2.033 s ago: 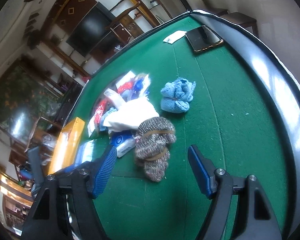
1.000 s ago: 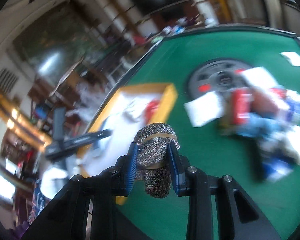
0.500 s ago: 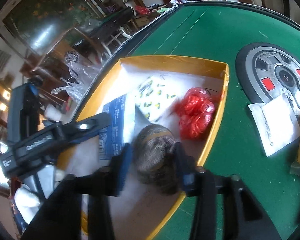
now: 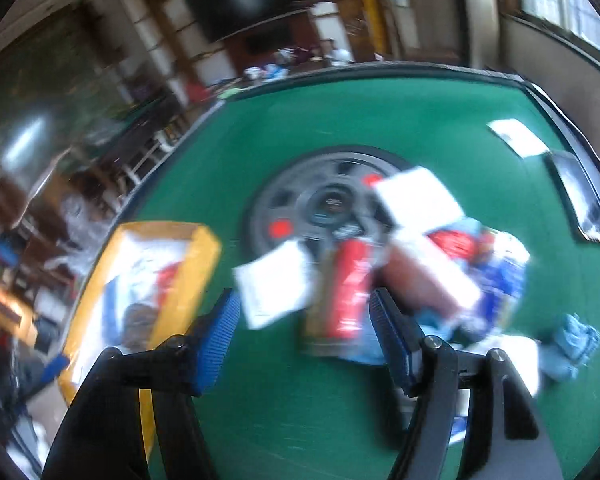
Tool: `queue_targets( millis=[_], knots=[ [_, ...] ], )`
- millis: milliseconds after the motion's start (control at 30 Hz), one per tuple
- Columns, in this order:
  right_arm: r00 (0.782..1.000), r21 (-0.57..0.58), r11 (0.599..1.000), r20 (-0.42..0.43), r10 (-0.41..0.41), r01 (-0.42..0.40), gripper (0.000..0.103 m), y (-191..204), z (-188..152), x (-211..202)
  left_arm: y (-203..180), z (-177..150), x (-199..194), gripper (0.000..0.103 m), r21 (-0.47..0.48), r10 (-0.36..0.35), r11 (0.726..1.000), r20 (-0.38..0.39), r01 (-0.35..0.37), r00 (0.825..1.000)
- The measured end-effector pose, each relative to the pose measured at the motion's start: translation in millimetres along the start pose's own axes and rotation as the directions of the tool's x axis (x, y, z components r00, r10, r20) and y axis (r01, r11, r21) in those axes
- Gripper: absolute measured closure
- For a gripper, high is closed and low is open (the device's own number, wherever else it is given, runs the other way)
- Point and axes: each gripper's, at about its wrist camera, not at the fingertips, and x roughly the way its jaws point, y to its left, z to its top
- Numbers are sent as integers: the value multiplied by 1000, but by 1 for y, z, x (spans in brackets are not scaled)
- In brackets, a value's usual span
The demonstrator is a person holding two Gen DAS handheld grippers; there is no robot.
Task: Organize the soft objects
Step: 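Grasp sponge bag with left gripper while right gripper grasps pink soap box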
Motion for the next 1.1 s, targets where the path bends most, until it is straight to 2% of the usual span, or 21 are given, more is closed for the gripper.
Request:
queue_targets(
  millis=[100, 233, 400, 433, 500, 533, 567, 633, 733, 833, 933, 1000, 1100],
  knots=[
    [997, 42, 997, 29, -69, 68, 41, -22, -1, -5, -14, -15, 13, 24, 37, 8, 999, -53, -6, 999],
    [984, 54, 986, 75, -162, 158, 41, -41, 8, -8, -27, -23, 15, 24, 84, 32, 996, -71, -26, 997],
    [974, -50, 973, 1, -226, 226, 41, -45, 14, 24, -38, -27, 15, 24, 100, 39, 995, -77, -31, 996],
    [976, -60, 974, -9, -220, 219, 41, -45, 15, 30, -41, -28, 16, 24, 107, 39, 994, -79, -30, 996],
    [981, -58, 980, -14, -191, 190, 54, -48, 14, 36, -49, -29, 19, 24, 119, 40, 992, -82, -30, 996],
    [987, -49, 986, -16, -160, 159, 72, -49, 13, 35, -52, -29, 20, 24, 126, 41, 992, -85, -30, 996],
    [992, -36, 992, -19, -124, 123, 84, -50, 10, 35, -56, -29, 21, 24, 136, 46, 990, -85, -34, 995],
    [997, -13, 997, 1, -82, 82, 85, -52, 2, 27, -63, -29, 26, 24, 151, 59, 988, -87, -45, 995],
    [996, 37, 999, 86, -27, 24, 85, -58, -11, 1, -76, -27, 41, 24, 168, 73, 984, -101, -55, 992],
    [982, 77, 997, 191, 3, -18, 84, -69, -22, -30, -92, -25, 63, 24, 190, 90, 980, -127, -65, 988],
    [965, 107, 991, 257, 49, -78, 84, -83, -29, -47, -109, -22, 91, 24, 197, 93, 978, -155, -61, 984],
    [960, 131, 985, 272, 71, -110, 84, -94, -34, -47, -118, -16, 112, 24, 192, 91, 980, -161, -59, 983],
    [964, 204, 964, 237, 118, -168, 84, -113, -36, -32, -129, -4, 148, 24, 187, 114, 979, -183, -80, 976]
  ],
)
